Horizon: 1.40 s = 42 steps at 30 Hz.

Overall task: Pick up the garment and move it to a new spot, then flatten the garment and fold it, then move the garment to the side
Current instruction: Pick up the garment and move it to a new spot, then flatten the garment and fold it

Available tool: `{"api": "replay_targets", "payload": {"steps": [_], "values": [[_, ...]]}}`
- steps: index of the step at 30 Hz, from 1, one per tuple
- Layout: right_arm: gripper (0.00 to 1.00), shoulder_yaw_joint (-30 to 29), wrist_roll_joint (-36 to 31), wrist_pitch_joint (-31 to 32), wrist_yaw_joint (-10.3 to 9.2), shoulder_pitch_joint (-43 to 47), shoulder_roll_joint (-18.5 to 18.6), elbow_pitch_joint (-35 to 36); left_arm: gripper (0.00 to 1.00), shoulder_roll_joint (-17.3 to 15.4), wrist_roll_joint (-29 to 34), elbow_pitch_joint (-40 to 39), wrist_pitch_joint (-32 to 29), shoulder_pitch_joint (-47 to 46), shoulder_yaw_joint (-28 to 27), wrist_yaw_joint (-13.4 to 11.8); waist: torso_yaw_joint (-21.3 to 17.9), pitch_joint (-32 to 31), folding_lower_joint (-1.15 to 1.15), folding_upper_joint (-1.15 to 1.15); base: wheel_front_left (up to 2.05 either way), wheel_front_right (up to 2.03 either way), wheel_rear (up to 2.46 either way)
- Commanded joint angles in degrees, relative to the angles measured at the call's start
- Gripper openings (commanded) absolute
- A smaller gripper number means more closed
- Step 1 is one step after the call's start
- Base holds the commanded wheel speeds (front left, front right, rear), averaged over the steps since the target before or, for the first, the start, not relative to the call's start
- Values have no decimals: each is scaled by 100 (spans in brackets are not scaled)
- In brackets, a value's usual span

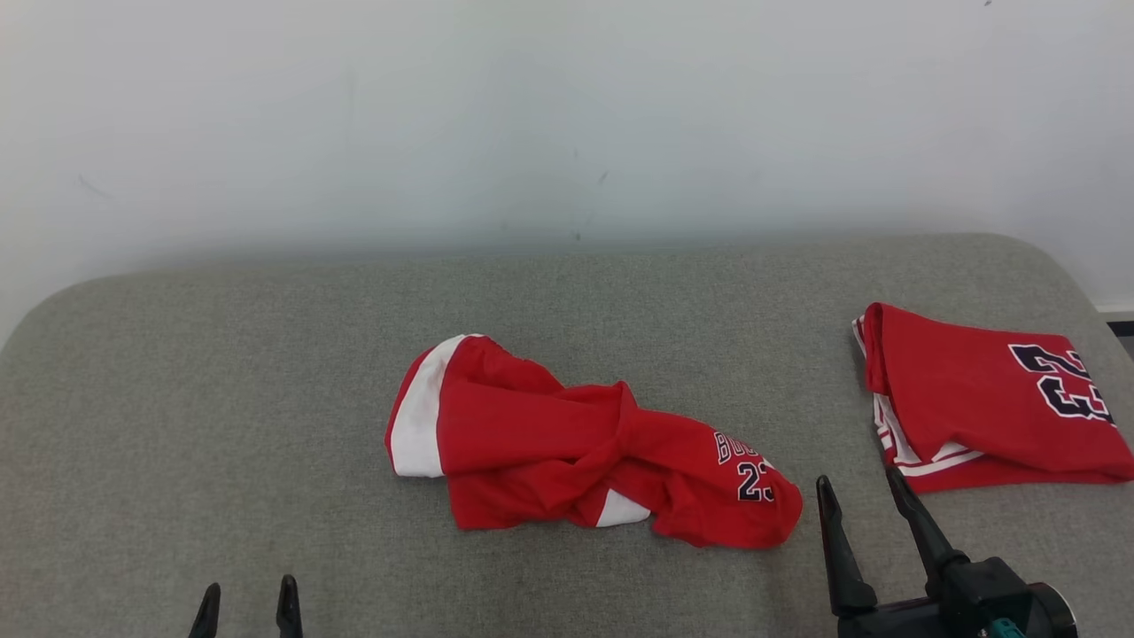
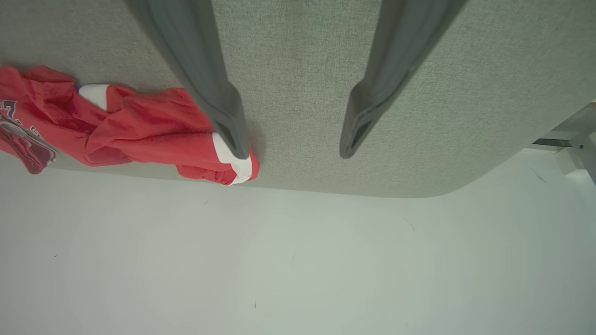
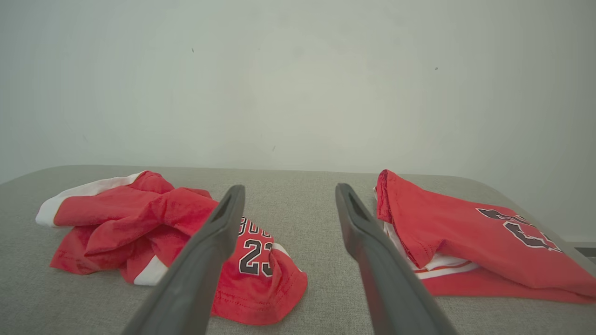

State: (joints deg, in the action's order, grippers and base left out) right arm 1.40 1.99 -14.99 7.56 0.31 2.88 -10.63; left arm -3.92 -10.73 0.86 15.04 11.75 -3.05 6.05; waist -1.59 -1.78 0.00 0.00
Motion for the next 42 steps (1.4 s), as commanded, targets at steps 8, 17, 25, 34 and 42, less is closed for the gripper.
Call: {"api": "replay_targets", "payload": {"steps": [8,17,25,34,42], "values": [[100,43,-33,-26,-13,-4,2,-9,100,60,12,-28,11,30,-27,54,-14,58,0,0,0,0,0],[100,104,-53,-26,-13,-72,2,-15,100,86,52,-7,11,-27,12,58,-59,118,0,0,0,0,0],[100,165,-52,-10,-13,-146,1,-25,100,12,9,477,-156,-510,213,94,-191,199,0,0,0,0,0],[100,286,-48,27,-13,-276,2,37,100,-131,-531,1621,-1045,-1895,235,116,-660,479,0,0,0,0,0],[100,372,-102,59,-13,-422,1,85,100,-548,-514,2885,-1806,-3476,312,84,-1122,765,0,0,0,0,0]]}}
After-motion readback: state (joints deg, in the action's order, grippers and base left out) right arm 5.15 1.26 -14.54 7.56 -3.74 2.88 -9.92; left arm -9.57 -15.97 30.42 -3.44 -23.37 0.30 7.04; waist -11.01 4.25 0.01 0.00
